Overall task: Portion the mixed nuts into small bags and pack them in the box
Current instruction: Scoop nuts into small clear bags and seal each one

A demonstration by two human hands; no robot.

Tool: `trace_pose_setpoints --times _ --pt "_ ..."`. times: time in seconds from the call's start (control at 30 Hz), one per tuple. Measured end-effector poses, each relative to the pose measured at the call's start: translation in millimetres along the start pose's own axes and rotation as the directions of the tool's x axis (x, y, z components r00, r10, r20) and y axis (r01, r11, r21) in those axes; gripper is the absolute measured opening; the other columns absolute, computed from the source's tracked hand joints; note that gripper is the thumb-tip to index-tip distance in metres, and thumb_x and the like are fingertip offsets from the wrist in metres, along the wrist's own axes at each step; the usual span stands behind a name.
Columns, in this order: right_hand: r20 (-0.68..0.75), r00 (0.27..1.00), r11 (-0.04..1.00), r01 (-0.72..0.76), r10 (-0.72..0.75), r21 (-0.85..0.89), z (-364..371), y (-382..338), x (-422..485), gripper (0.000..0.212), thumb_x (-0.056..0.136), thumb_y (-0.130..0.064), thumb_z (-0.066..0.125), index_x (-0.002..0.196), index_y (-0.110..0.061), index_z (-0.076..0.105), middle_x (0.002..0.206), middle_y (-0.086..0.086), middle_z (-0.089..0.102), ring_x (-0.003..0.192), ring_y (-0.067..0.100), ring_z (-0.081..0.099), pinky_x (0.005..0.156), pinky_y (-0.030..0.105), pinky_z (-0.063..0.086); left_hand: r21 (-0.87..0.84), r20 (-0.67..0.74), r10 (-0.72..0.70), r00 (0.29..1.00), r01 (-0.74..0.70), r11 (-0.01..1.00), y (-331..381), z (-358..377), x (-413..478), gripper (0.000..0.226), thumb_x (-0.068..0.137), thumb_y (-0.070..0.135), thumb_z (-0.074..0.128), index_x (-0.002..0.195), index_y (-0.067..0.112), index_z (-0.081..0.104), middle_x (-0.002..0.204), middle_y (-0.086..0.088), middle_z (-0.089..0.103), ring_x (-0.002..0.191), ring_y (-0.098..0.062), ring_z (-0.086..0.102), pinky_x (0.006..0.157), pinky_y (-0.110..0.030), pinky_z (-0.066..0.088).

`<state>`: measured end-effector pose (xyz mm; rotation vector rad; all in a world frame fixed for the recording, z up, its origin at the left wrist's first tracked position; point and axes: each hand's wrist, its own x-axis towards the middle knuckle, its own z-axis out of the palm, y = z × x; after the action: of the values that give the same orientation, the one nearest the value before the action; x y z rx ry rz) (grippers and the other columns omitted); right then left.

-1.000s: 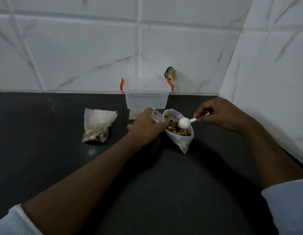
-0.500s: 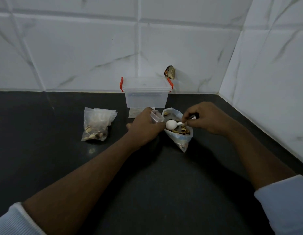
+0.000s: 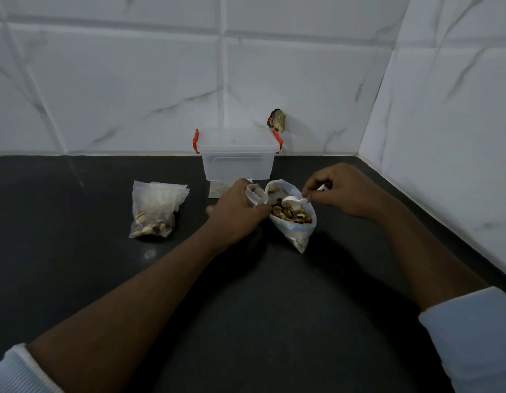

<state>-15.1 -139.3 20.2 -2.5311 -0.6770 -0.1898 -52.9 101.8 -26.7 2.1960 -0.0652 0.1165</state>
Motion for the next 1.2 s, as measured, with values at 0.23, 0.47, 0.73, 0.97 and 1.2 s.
trace_pose_setpoints --times 0.23,0.47,0.73,0.97,1.2 --pt "0.053 0.954 0.838 -0.286 0.296 0.465 12 -2 3 0.008 0.090 -0.004 0.069 0.092 -0.006 0.077 0.068 -0.003 0.073 0.050 0.001 0.050 0.045 0.016 0.039 -0.005 0.013 0.011 1.000 -0.011 1.000 -5 1 3 0.038 0.084 0.051 0.073 0.112 0.041 0.049 0.115 0.011 0.063 0.114 -0.017 0.060 0.109 -0.058 0.041" --pt "0.311 0.804 0.403 -0.540 0.507 0.738 20 10 9 0.011 0.091 0.001 0.065 0.099 0.005 0.071 0.085 0.016 0.074 0.050 0.004 0.046 0.036 0.015 0.030 -0.041 -0.024 0.039 0.999 -0.040 0.998 -4 1 3 0.040 0.087 0.047 0.074 0.116 0.036 0.050 0.117 0.008 0.063 0.112 -0.017 0.061 0.105 -0.054 0.048" --pt "0.259 0.835 0.320 -0.445 0.485 0.836 13 7 9 0.009 0.092 -0.001 0.066 0.101 0.001 0.068 0.093 0.021 0.075 0.049 0.004 0.045 0.038 0.014 0.030 0.025 -0.041 0.053 0.998 -0.052 0.998 -4 -1 2 0.043 0.086 0.052 0.074 0.114 0.043 0.044 0.101 0.023 0.053 0.112 -0.014 0.060 0.108 -0.057 0.044" --pt "0.117 0.969 0.418 -0.201 0.218 0.886 24 -24 5 0.010 0.093 0.003 0.064 0.099 0.000 0.071 0.079 0.009 0.067 0.054 0.008 0.046 0.043 0.018 0.031 0.012 -0.024 0.080 0.997 -0.079 0.997 -2 -2 -2 0.041 0.084 0.051 0.075 0.112 0.042 0.046 0.104 0.024 0.057 0.115 -0.013 0.059 0.111 -0.057 0.039" --pt "-0.011 0.999 0.827 0.050 -0.053 0.560 27 -32 0 0.017 0.090 0.003 0.071 0.102 -0.008 0.076 0.104 0.005 0.079 0.095 0.023 0.075 0.083 0.031 0.061 -0.064 -0.068 0.087 0.994 -0.091 0.994 -6 0 1 0.038 0.078 0.051 0.076 0.101 0.042 0.048 0.102 0.019 0.061 0.103 -0.013 0.063 0.102 -0.056 0.047"
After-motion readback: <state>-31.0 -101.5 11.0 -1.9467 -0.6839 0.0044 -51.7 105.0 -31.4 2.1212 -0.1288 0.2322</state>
